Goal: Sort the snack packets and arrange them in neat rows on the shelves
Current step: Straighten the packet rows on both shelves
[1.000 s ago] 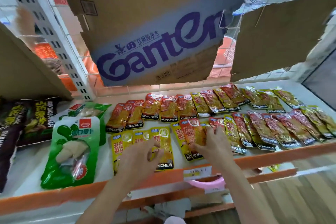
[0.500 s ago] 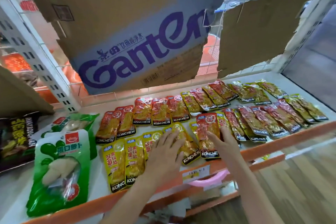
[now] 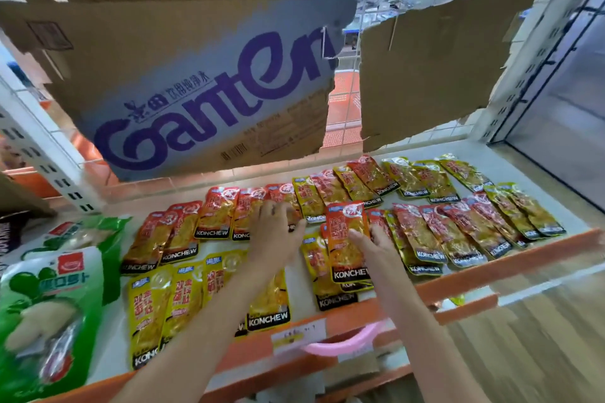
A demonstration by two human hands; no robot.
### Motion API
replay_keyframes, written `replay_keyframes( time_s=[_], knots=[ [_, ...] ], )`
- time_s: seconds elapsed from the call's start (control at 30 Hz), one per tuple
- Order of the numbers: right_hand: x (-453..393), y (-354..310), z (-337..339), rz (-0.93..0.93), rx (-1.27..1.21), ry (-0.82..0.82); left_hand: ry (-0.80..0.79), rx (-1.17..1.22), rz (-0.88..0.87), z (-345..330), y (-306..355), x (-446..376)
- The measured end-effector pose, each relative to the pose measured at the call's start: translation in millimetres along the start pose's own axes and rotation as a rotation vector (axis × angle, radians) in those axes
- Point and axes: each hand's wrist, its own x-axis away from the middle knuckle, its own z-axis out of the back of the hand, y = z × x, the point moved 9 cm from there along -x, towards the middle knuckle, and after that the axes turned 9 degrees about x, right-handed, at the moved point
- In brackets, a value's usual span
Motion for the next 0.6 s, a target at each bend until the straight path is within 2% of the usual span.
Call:
replay_keyframes(
  time_s=[0.13, 0.2, 0.33, 0.47, 0.6],
  knots=[
    [-41, -36, 18, 0.183, 0.188, -0.031, -0.052, -0.15, 0.162, -23, 18, -44],
    [-66, -44, 13, 0.24, 0.293, -0.062, 0.004, -0.199, 0.211, -32, 19, -46],
    [-95, -26, 9, 0.221, 0.55, -0.057, 0.082, -0.257, 0.303, -40, 19, -38],
    [-107, -15, 10, 0.18, 0.605, -0.059, 0.057, -0.218, 0.413, -33, 26, -43],
    [-110, -10, 6, 0.163, 0.601, -0.109, 0.114, -0.007, 0.428, -23, 22, -42]
  ],
)
